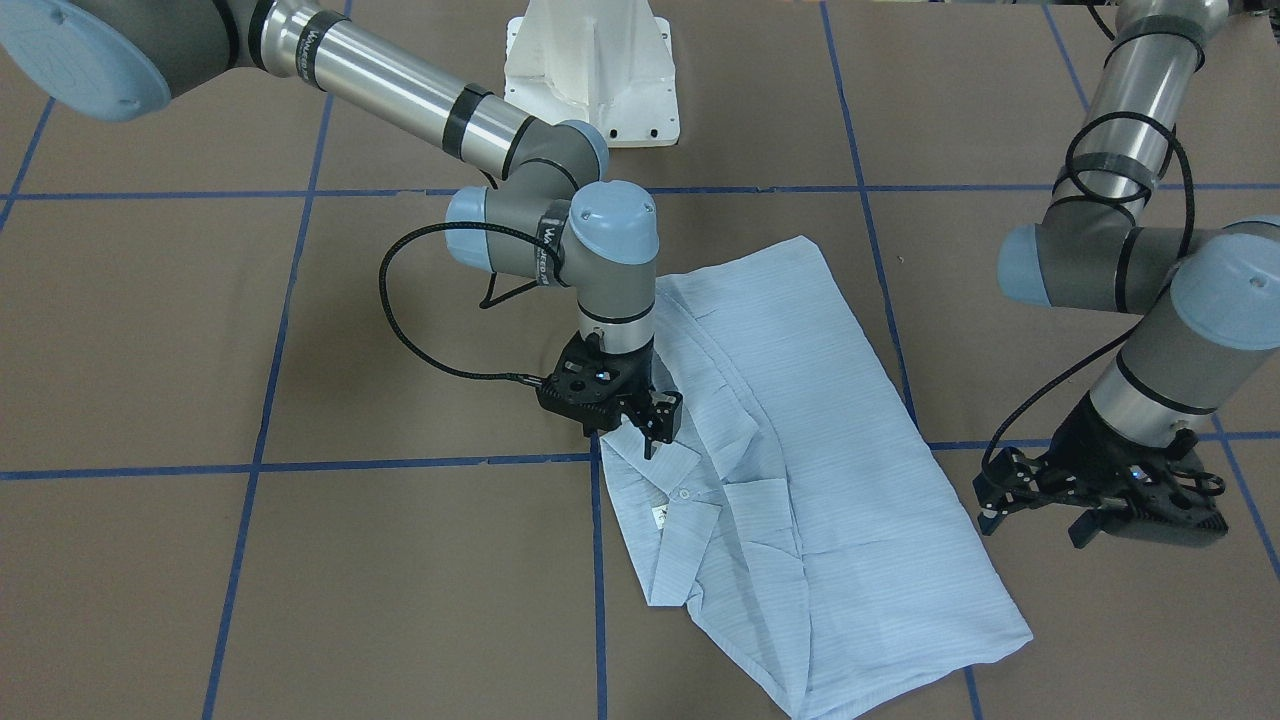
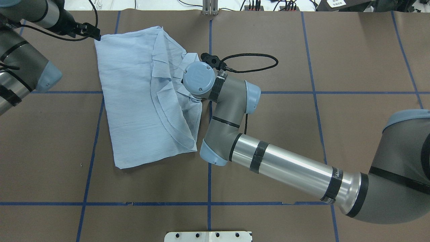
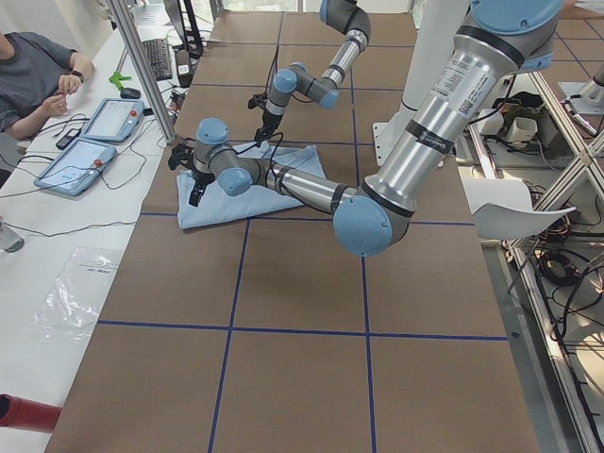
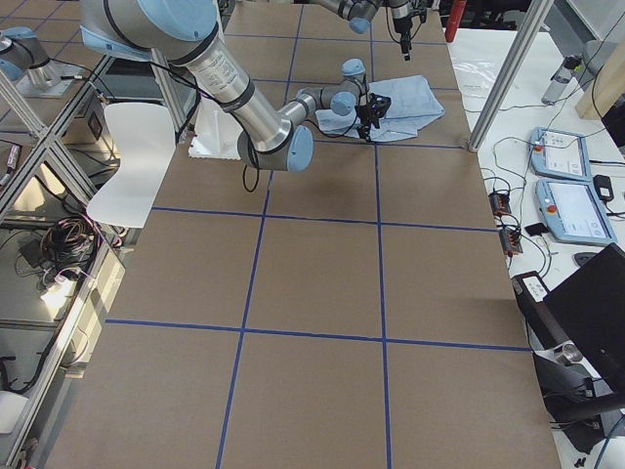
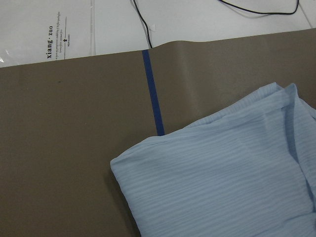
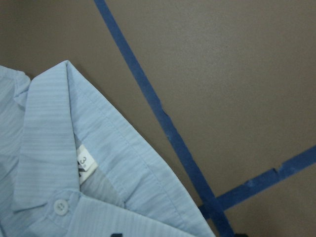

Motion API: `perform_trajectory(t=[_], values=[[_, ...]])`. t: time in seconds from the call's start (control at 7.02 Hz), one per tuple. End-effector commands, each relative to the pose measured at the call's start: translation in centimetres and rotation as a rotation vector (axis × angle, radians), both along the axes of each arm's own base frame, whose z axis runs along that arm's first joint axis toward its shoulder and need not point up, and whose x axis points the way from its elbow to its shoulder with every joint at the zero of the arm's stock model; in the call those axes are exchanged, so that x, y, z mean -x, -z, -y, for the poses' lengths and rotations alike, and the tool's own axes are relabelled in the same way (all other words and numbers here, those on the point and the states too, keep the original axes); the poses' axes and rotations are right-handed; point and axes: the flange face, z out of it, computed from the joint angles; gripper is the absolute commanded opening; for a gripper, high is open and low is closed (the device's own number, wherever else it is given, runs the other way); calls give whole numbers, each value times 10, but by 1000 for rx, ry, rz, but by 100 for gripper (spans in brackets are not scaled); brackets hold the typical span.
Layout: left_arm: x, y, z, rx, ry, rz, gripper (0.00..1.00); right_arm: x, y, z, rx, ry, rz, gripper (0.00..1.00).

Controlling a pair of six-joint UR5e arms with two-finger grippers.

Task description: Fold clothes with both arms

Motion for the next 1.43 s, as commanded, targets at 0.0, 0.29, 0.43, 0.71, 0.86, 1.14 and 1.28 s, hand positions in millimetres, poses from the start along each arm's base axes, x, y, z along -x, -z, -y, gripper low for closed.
perform_trajectory(t=[0.0, 0.29, 0.43, 0.71, 0.86, 1.14, 1.28], values=[[0, 0, 0, 0, 0, 0, 100, 2, 1, -2, 2, 2, 3, 53], [0, 0, 0, 2, -1, -1, 100, 1, 9, -1, 20, -19, 23, 0], [-1, 0, -1, 2, -2, -1, 100, 1, 12, -3, 19, -18, 29, 0], [-2, -1, -2, 13, 6, -11, 100, -21, 19, -17, 17, -1, 62, 0], [-6, -1, -4, 16, 3, -14, 100, -45, 3, -32, 28, 8, 55, 0], [-10, 1, -7, 20, -1, -22, 100, -112, -49, -86, 35, 25, 40, 0], [-9, 10, -10, 12, 1, -32, 100, -139, -85, -112, 36, 39, 21, 0]])
